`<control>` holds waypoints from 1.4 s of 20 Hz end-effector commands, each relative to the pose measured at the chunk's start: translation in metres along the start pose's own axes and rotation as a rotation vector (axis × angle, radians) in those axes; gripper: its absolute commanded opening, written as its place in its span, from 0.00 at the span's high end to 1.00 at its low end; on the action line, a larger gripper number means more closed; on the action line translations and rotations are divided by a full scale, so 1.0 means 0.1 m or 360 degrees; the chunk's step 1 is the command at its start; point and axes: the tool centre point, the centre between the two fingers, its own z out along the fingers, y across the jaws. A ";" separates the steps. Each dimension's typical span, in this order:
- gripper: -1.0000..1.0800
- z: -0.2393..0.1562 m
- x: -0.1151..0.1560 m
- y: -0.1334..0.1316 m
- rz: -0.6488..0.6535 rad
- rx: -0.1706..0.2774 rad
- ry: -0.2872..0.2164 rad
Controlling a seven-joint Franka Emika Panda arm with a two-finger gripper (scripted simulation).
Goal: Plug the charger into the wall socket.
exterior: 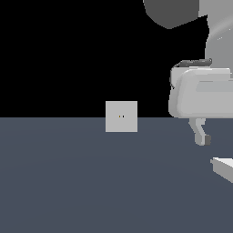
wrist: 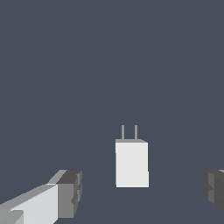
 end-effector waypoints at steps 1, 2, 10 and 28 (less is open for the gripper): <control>0.04 -0.01 0.01 -0.01 -0.0003 0.0001 0.0001; 0.04 0.00 0.00 -0.01 -0.0001 0.0000 0.0000; 0.04 0.18 -0.02 -0.01 -0.0001 0.0000 0.0000; 1.00 0.49 -0.04 -0.01 -0.0002 0.0001 0.0001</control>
